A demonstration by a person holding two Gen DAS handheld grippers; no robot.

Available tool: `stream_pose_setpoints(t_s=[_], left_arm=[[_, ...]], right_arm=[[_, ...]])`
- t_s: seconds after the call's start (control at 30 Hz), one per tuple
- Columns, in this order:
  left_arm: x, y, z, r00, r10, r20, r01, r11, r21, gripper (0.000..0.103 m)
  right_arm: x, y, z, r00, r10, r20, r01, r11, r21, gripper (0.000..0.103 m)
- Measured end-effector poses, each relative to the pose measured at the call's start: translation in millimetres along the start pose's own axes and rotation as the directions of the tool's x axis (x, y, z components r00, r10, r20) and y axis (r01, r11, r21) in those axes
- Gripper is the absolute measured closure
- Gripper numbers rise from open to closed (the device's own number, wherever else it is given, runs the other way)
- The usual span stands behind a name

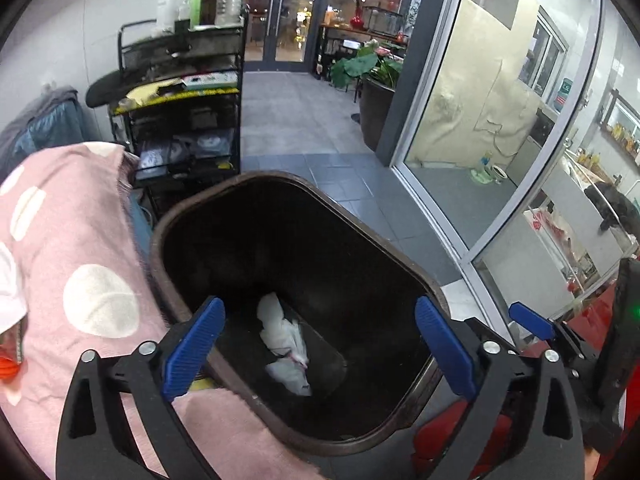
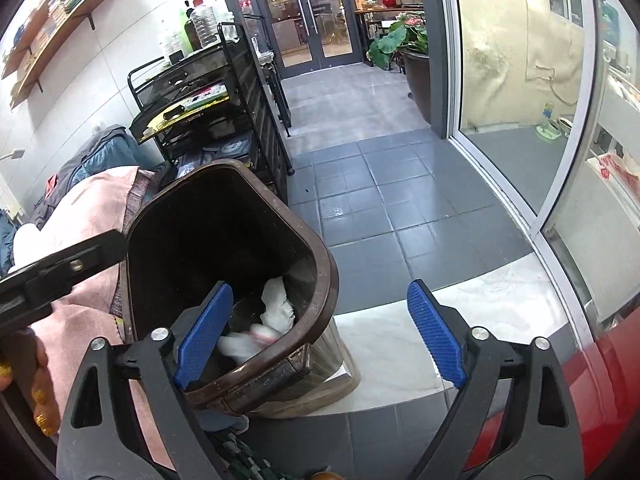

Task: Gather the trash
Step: 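Move both tools back over the bed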

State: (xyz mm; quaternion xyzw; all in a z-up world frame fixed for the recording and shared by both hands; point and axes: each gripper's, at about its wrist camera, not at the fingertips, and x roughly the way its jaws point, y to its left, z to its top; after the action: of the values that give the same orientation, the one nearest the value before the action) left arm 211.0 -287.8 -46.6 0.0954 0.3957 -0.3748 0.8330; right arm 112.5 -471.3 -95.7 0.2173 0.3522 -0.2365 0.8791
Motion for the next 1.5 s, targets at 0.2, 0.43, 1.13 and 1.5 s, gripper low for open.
stream_pose_setpoints(t_s=[0.2, 0.43, 1.13, 1.5], left_arm=[[-17.7, 8.5, -7.2, 0.999, -0.004, 0.035, 0.005, 1.000, -0.021, 0.006], [-54.0, 14.2, -15.6, 0.994, 0.010, 0.113, -0.007, 1.000, -0.023, 0.006], [-151.7, 70.9, -74.1, 0.944, 0.195, 0.265, -0.162, 0.977, -0.142, 0.006], [-192.2, 132.2, -135.5, 0.910, 0.355, 0.213, -0.302, 0.921, -0.246, 0.006]], right_arm=[[-2.5, 10.3, -3.0, 1.000, 0.025, 0.003, -0.025, 1.000, -0.013, 0.011], [-8.9, 29.8, -2.6, 0.998, 0.058, 0.015, -0.057, 0.997, -0.053, 0.011], [-41.0, 134.6, -9.4, 0.956, 0.292, -0.011, -0.284, 0.922, -0.263, 0.011], [-45.4, 203.2, -25.8, 0.904, 0.406, -0.134, -0.426, 0.831, -0.358, 0.011]])
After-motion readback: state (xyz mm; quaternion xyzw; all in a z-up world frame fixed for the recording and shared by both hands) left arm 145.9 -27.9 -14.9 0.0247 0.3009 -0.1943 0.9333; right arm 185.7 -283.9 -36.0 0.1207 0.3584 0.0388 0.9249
